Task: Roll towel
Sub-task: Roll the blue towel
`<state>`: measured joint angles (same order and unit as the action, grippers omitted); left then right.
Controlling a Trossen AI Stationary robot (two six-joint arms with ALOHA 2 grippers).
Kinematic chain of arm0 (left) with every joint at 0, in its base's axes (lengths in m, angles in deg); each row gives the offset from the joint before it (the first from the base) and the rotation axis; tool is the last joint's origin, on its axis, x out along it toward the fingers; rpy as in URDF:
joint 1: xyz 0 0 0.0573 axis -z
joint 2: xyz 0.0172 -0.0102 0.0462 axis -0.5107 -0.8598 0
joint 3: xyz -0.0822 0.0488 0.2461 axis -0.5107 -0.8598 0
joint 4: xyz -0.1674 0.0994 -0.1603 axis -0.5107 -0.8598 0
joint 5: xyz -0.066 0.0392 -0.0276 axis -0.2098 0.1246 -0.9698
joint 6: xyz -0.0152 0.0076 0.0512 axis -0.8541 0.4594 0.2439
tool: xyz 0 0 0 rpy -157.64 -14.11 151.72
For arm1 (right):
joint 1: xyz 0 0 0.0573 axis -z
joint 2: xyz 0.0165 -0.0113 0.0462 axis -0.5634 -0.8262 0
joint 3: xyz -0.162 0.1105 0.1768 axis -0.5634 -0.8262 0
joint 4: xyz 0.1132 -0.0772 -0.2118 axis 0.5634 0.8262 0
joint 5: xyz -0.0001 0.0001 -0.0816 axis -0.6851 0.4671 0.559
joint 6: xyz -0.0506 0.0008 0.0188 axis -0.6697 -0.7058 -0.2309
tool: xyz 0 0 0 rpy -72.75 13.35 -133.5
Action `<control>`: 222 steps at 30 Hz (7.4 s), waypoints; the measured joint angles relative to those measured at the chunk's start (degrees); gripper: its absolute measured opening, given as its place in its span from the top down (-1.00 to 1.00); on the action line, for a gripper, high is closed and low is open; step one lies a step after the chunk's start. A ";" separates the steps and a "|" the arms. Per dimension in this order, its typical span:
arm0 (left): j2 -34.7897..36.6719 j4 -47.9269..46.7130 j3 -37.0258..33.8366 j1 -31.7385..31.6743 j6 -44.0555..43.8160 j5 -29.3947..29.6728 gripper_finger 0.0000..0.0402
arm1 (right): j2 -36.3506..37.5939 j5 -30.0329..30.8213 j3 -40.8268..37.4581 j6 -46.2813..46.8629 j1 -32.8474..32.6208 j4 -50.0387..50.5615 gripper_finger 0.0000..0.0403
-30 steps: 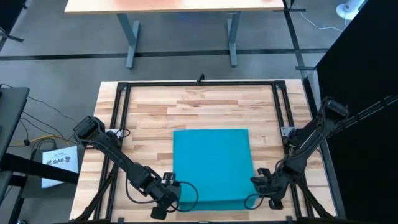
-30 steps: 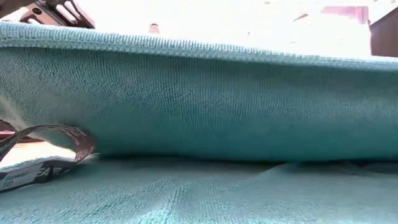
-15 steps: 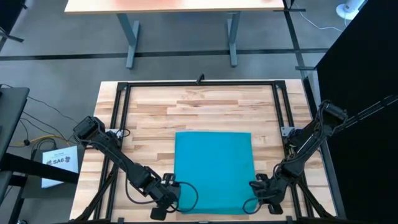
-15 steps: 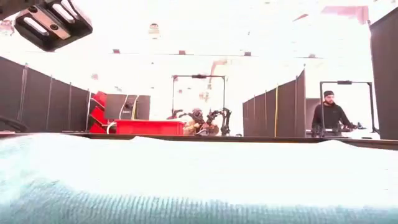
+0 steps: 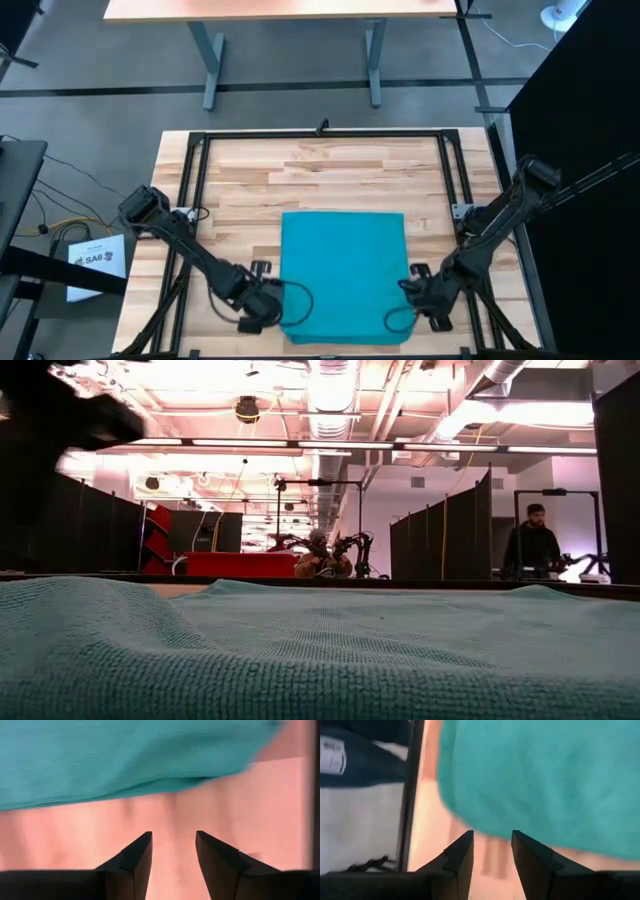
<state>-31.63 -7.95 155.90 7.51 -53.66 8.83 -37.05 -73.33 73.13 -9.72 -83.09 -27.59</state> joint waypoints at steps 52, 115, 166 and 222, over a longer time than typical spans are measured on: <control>3.71 11.13 -5.92 -15.68 11.48 -12.76 0.34 | 3.03 -8.48 -4.38 -14.05 20.38 -3.19 0.36; -28.22 -3.78 33.43 6.42 -3.09 4.16 0.23 | -33.71 0.69 27.61 5.58 -2.05 1.26 -0.09; -32.51 -5.44 33.39 7.26 -13.32 10.73 0.82 | -36.66 0.96 26.92 13.05 -4.95 0.85 0.83; -24.95 -15.99 33.34 3.67 -10.80 6.69 0.97 | -25.29 -2.32 29.18 4.03 -0.87 19.61 1.00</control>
<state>-56.58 -23.94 189.25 11.18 -64.46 15.53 -62.34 -75.65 102.32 -5.68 -83.96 -7.99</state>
